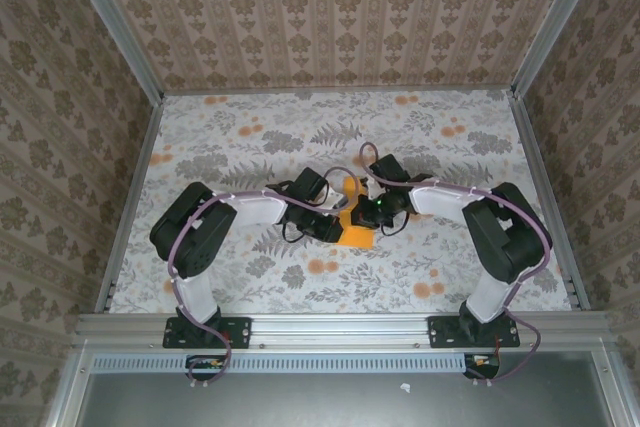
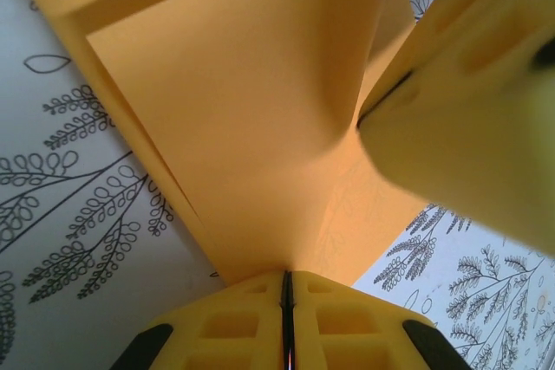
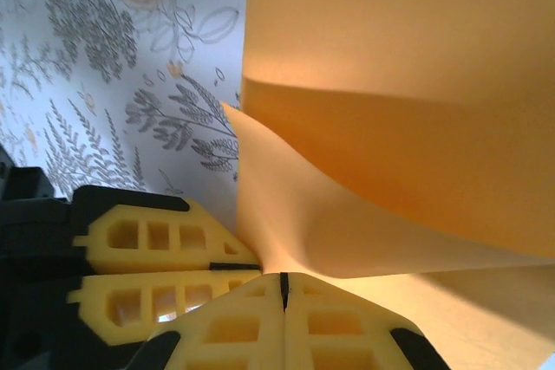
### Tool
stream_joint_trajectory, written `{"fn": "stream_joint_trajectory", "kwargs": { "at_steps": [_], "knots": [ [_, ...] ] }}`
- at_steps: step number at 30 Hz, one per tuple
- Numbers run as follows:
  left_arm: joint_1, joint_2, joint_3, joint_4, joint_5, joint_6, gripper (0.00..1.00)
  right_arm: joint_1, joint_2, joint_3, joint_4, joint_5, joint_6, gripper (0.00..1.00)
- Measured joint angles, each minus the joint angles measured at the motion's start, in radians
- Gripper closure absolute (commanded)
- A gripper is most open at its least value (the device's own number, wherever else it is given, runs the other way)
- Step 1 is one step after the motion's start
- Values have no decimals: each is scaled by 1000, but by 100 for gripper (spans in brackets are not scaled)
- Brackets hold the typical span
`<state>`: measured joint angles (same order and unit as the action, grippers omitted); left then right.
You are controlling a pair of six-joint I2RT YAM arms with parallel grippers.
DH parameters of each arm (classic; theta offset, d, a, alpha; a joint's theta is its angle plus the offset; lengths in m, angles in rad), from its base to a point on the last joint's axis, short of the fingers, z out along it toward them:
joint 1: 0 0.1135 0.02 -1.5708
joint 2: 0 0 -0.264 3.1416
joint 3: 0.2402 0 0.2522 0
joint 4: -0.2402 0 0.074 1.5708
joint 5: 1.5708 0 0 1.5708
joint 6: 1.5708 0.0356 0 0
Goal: Fold a paper plane with a square sheet of paper (fold left side to right side)
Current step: Fold the triangle a second time at the center of the table.
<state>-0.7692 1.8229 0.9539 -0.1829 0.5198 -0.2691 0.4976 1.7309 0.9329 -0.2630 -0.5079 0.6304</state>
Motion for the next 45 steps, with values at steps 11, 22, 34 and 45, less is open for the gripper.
{"fn": "stream_joint_trajectory", "kwargs": {
  "at_steps": [11, 22, 34, 45],
  "knots": [
    [-10, 0, 16, -27, -28, 5, 91, 24, 72, 29, -7, -2, -3, 100],
    [-16, 0, 24, -43, -47, 5, 93, 24, 89, 62, -79, 32, -48, 100],
    [-16, 0, 27, -47, -50, 6, 94, 18, 96, 89, -139, 60, -102, 100],
    [-18, 2, 27, -35, -53, 9, 94, -50, 96, 98, -183, 60, -121, 100]
  ]
}}
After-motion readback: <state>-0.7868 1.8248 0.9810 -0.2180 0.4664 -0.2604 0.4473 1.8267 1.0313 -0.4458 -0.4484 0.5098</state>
